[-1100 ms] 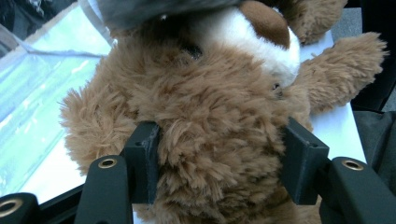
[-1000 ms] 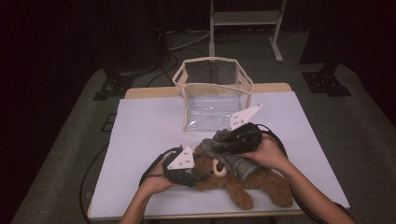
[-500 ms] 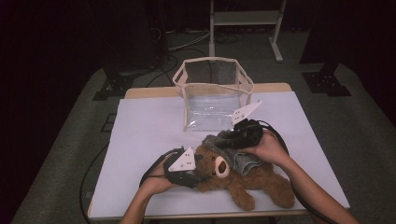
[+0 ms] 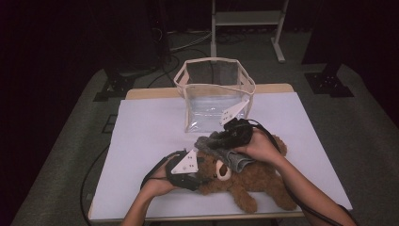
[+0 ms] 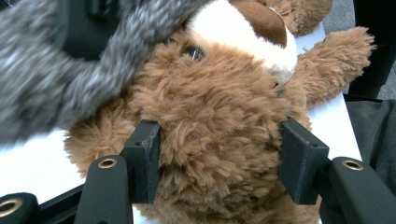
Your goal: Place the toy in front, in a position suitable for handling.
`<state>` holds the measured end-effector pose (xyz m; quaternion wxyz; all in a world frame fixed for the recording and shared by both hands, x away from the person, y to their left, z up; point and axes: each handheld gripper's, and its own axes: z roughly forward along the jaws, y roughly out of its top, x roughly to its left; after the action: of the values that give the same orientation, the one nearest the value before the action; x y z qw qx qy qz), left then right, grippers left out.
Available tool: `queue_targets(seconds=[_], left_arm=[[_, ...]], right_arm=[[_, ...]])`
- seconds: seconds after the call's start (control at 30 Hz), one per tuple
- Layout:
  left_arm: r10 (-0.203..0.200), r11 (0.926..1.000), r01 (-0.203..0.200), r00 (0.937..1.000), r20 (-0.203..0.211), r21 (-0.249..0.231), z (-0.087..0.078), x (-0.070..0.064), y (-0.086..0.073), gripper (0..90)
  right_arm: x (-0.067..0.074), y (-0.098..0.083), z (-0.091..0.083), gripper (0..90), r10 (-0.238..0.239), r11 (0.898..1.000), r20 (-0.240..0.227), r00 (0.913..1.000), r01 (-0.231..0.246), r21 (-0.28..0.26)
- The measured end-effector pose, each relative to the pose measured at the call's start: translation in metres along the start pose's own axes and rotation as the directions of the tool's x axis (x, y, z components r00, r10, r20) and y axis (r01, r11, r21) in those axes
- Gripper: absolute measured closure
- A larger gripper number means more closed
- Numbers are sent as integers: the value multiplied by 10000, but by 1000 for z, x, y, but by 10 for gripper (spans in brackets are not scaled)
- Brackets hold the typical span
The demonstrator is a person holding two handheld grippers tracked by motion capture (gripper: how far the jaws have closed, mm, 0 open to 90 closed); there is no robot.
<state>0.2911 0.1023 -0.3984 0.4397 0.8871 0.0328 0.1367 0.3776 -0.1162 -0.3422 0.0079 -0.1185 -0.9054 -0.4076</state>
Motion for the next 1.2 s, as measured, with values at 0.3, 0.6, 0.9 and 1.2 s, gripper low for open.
queue_targets(seconds=[0.3,0.6,0.9,1.2], left_arm=[[-155,9998,155,9999,19,103,1,3,-3,397],[-931,9956,931,9957,-31,80,3,9,-11,397],[-1563,9876,1564,9876,-117,108,4,13,-14,384],[-1908,9816,1905,9806,-451,-93,-3,20,-17,379]], right_arm=[[14,-31,-30,783,212,9996,193,9996,-208,-169],[48,-53,-54,782,51,9986,25,10000,-49,-534],[47,-60,-30,786,-93,9999,398,9992,98,-113],[19,-53,-24,789,69,9999,924,9957,-59,-110]])
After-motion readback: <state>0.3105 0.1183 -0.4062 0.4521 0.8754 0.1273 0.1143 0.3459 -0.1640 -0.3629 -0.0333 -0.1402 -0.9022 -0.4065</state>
